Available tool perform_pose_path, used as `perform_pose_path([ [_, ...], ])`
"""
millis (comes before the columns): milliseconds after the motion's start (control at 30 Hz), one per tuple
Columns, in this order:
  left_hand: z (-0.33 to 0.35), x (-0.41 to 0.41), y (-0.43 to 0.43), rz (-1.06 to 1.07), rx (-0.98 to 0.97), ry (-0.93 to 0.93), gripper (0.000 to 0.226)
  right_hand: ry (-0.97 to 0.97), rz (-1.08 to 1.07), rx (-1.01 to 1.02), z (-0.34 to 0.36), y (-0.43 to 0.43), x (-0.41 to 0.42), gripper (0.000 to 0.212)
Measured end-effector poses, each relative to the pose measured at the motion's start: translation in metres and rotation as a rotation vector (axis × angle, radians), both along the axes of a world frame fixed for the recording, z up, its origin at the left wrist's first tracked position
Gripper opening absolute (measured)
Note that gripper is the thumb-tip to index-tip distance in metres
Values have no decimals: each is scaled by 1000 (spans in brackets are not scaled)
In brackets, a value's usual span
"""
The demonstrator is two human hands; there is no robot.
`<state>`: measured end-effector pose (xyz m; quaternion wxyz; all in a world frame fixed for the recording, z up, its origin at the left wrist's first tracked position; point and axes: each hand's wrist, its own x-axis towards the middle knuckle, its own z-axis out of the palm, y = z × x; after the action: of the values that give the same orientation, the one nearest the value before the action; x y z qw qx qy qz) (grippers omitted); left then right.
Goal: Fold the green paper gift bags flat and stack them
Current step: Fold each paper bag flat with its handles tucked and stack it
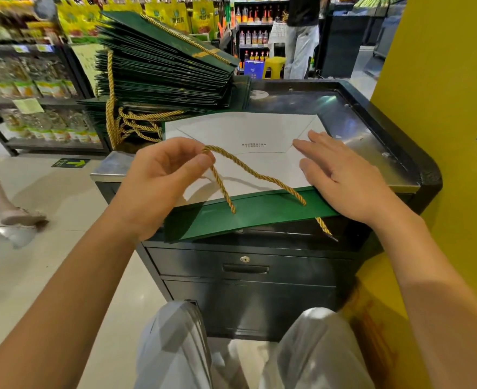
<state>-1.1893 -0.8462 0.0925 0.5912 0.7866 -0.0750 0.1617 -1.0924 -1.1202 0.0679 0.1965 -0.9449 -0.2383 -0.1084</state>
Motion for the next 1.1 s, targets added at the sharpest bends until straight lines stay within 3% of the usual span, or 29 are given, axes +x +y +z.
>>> perform_pose_path([
  [133,-5,0,5,52,102,-23,14,-5,-1,-1,2,0,-3,48],
  [233,-12,-1,18,188,346,-106,20,3,-5,-5,3,1,-4,48],
  [300,-20,-5,24,340,432,-133,37,0,-6,-7,3,1,-4,48],
  [367,-29,-13,23,479,307,-34,59,-13,-3,18,3,2,-4,49],
  [433,-35,-21,16,464,-8,139,65,-18,2,74,4,2,-6,49],
  [500,-40,-27,13,381,-285,260,61,-46,1,100,6,3,-9,49],
  [633,-36,-26,11,330,-520,272,42,-62,58,185,15,16,-35,50],
  [700,-33,-25,8,319,-587,282,35,-7,134,208,20,27,-55,58],
  [767,-30,-25,5,317,-606,292,33,96,212,143,23,39,-73,78],
  [867,-28,-26,4,308,-632,307,33,72,237,-150,15,49,-81,105],
  [933,-24,-26,5,290,-665,321,36,-79,207,-212,8,52,-80,94],
  [1100,-10,-28,6,111,-745,249,29,-180,181,-104,17,50,-86,72],
])
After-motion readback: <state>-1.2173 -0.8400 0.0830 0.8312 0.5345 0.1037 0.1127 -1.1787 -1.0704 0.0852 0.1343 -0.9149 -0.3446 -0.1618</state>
